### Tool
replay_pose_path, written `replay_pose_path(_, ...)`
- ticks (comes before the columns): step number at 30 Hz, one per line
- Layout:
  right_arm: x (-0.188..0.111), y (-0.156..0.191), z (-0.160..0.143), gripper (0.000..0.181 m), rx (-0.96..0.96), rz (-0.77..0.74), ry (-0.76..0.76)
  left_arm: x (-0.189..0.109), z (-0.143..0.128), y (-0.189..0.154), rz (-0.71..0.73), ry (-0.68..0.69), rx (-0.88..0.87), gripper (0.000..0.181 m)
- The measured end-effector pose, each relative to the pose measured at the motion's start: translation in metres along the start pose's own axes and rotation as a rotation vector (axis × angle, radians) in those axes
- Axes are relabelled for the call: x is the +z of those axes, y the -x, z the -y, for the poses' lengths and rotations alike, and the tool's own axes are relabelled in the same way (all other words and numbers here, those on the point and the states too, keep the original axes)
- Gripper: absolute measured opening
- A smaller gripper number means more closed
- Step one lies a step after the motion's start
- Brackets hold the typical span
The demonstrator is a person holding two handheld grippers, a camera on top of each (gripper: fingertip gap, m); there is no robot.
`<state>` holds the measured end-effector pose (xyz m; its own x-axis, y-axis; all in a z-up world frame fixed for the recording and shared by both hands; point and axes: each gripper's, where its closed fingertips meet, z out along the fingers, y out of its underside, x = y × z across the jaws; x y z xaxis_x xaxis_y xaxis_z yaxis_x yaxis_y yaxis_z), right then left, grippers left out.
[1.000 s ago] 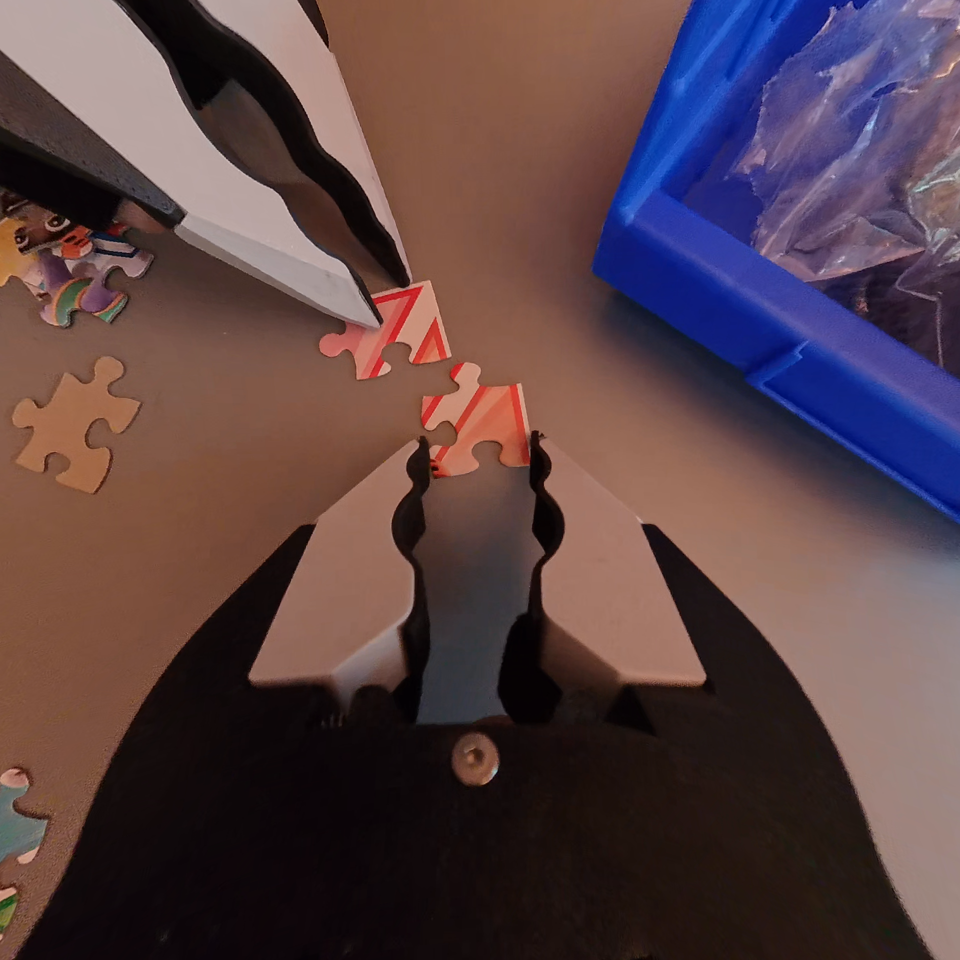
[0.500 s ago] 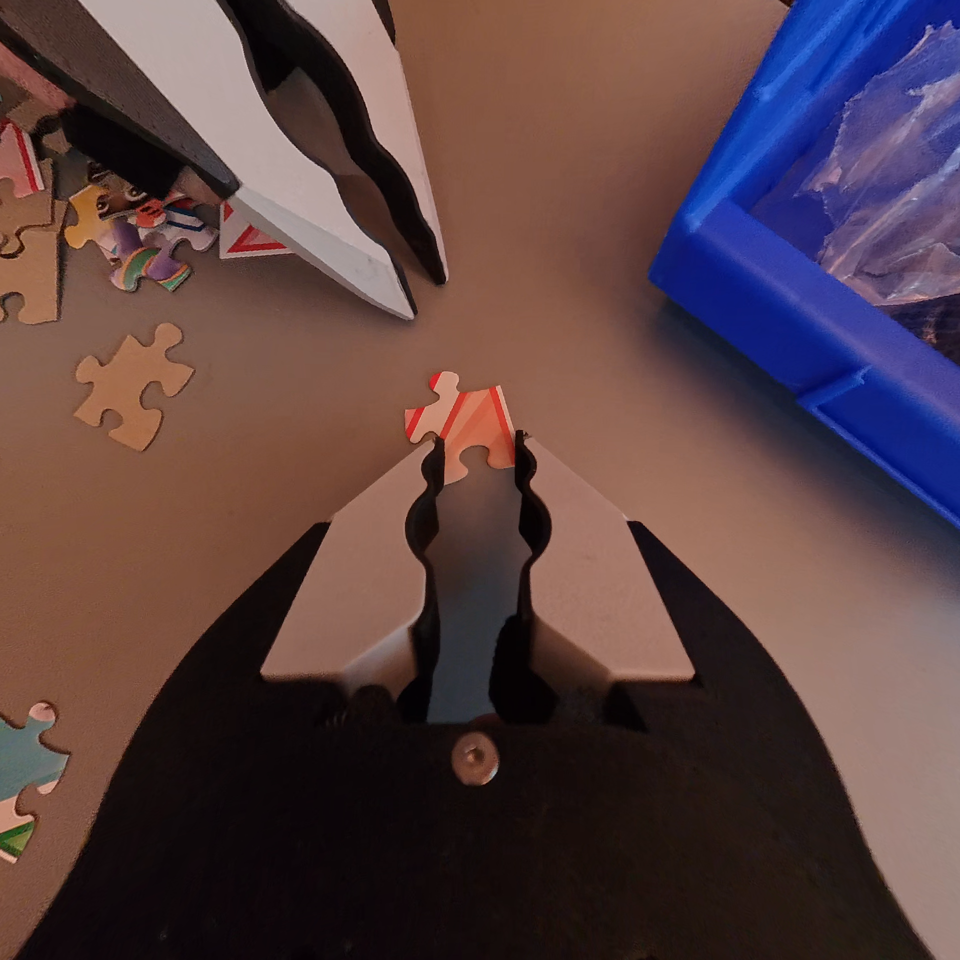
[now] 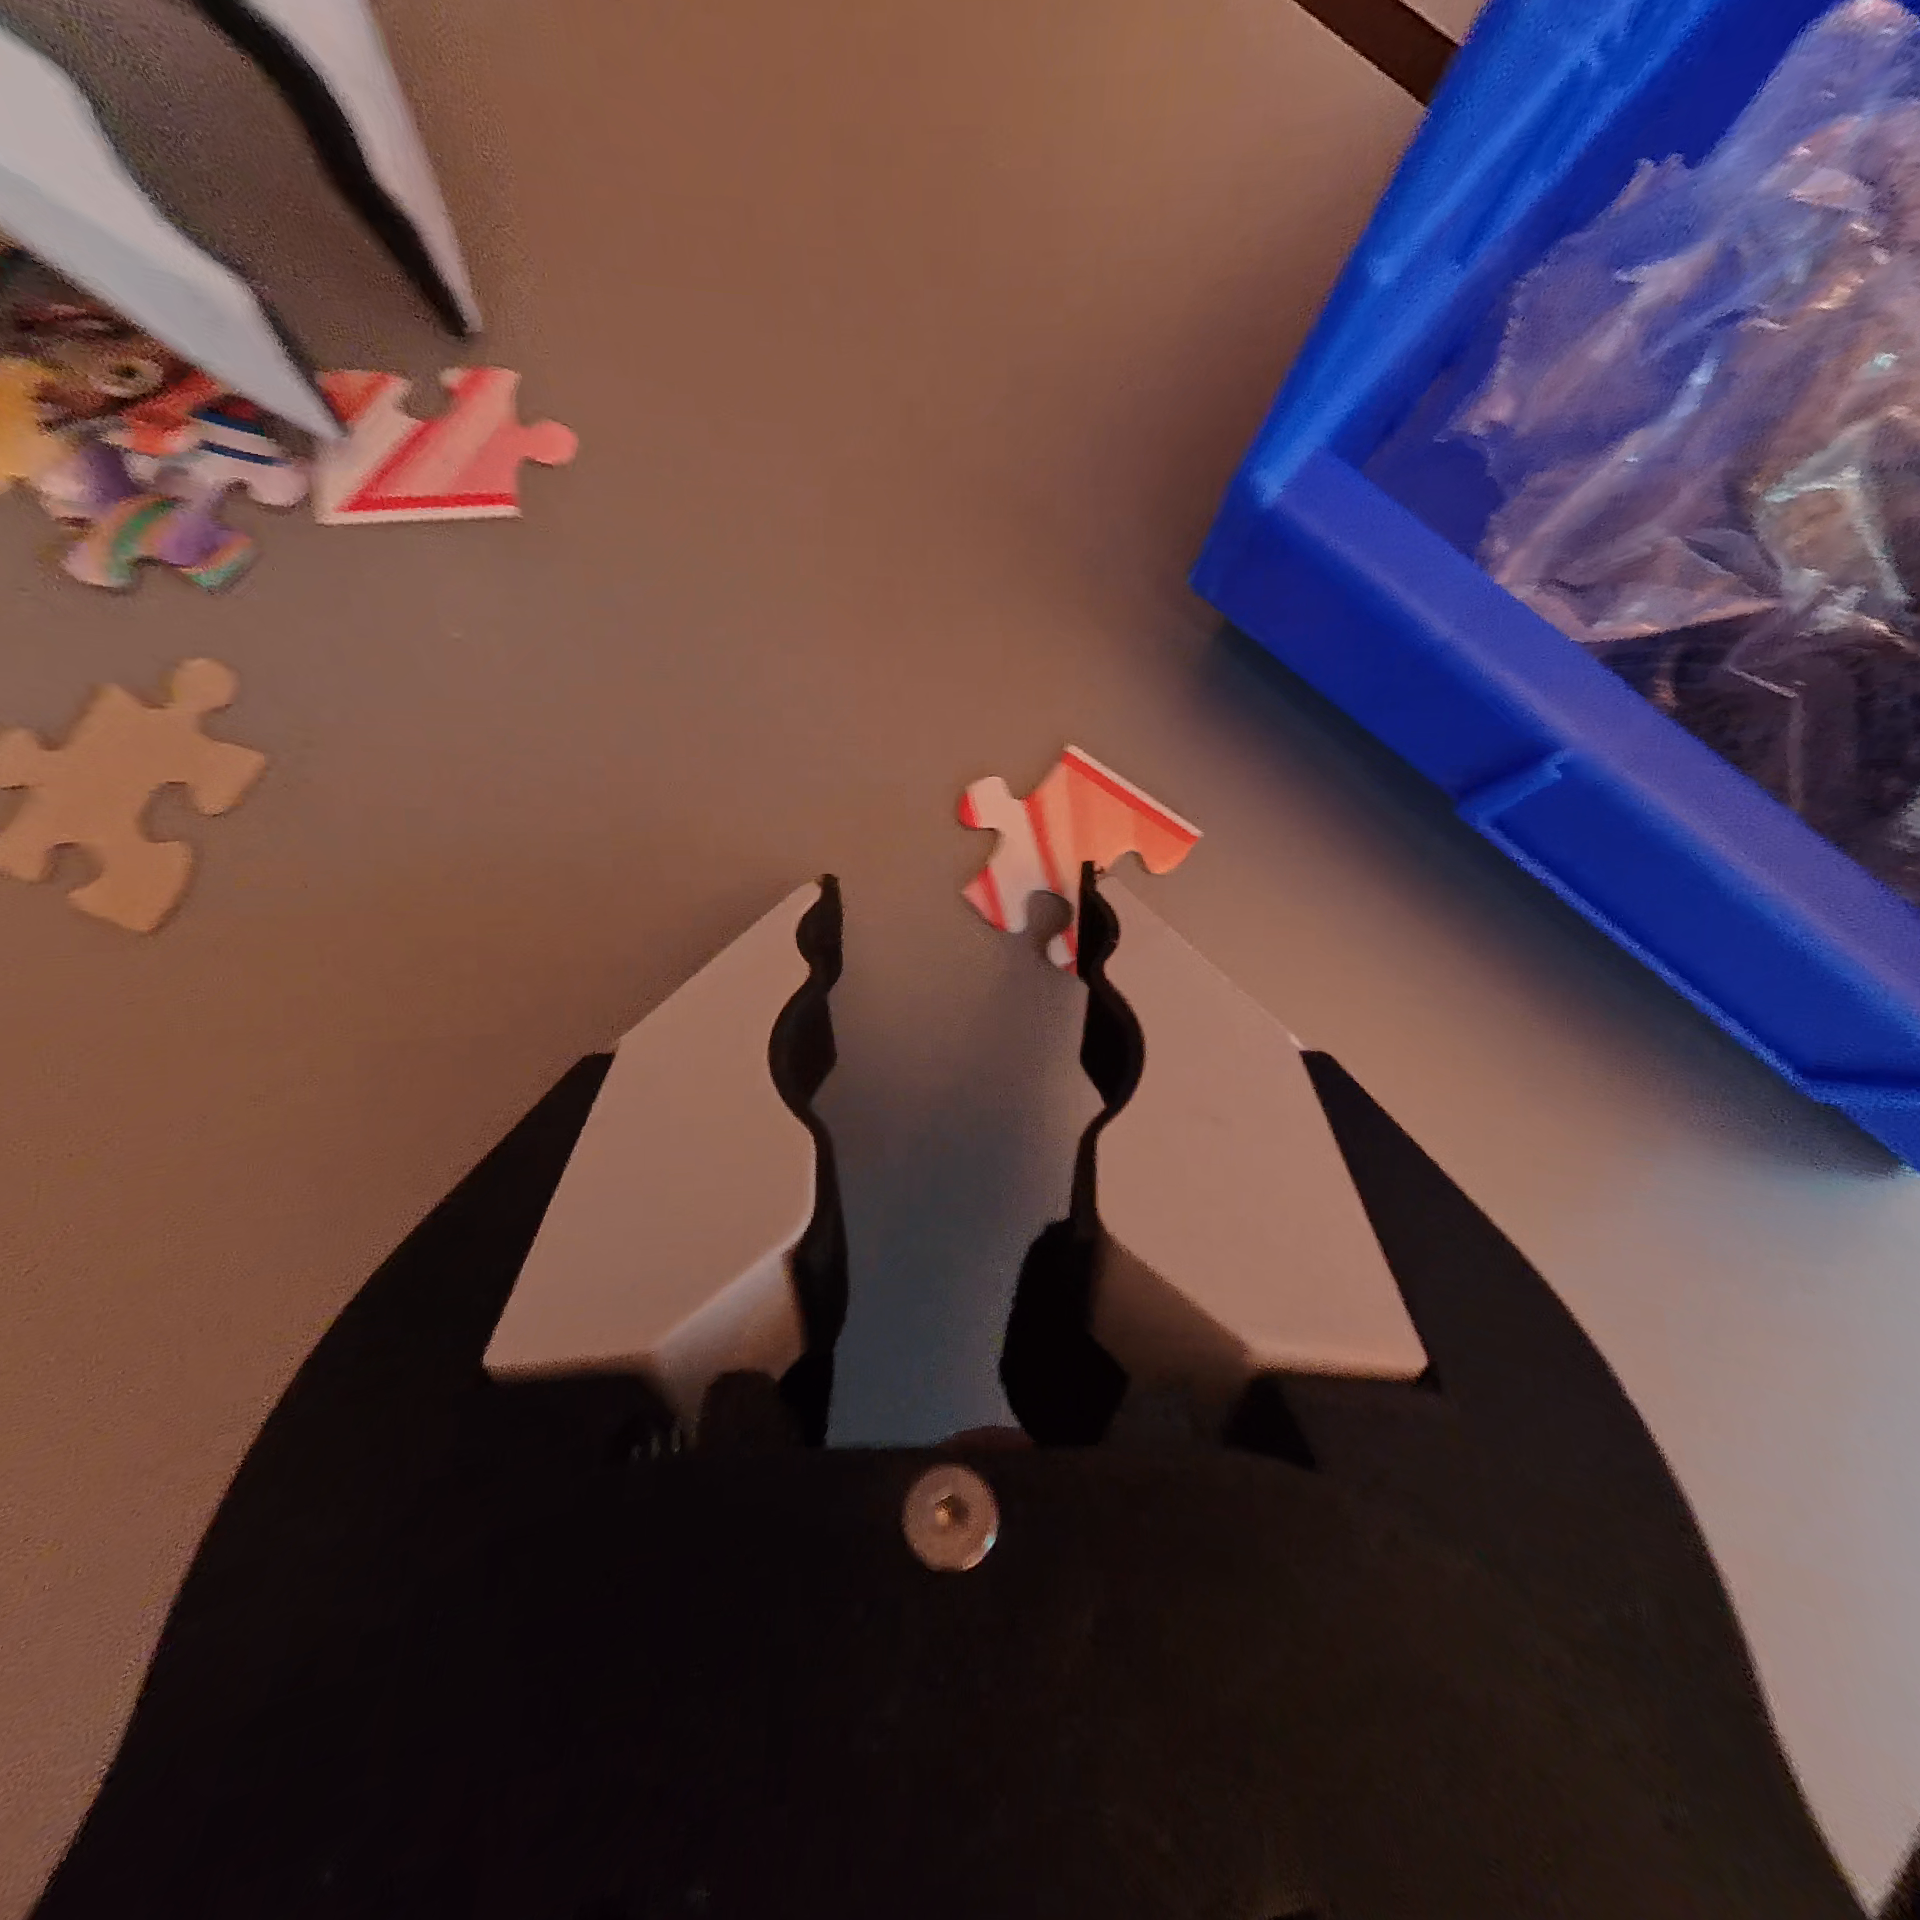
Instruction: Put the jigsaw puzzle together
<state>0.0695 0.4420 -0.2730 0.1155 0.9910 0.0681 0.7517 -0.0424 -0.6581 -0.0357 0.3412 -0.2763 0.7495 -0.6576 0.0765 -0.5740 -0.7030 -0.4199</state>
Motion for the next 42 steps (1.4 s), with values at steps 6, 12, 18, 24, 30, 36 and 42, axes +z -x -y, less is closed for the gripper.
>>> replay_pose_path(6,0.003,0.001,-0.001,0.037,0.066,0.051,-0.009,0.008,0.013,0.000,0.059,-0.041,-0.011,0.026)
replay_pose_path(12,-0.006,0.039,-0.004,0.021,0.042,0.250,0.021,0.022,0.045,-0.001,0.091,-0.160,-0.097,0.023)
replay_pose_path(18,-0.019,0.024,0.006,0.040,-0.014,0.166,-0.065,0.017,0.040,-0.002,0.057,-0.146,-0.021,0.030)
replay_pose_path(24,-0.008,0.033,-0.012,0.022,-0.040,0.186,0.060,0.011,0.021,-0.013,-0.003,-0.024,-0.049,0.035)
replay_pose_path(30,-0.007,0.061,-0.006,0.021,-0.068,0.306,0.046,0.021,0.040,-0.034,-0.031,-0.079,-0.088,0.023)
replay_pose_path(36,-0.008,0.045,0.001,0.050,-0.107,0.207,-0.005,0.015,0.056,-0.053,-0.137,-0.182,-0.059,0.024)
replay_pose_path(42,0.005,0.025,0.005,0.060,-0.072,0.112,-0.008,0.005,0.054,-0.003,0.046,-0.156,-0.021,0.032)
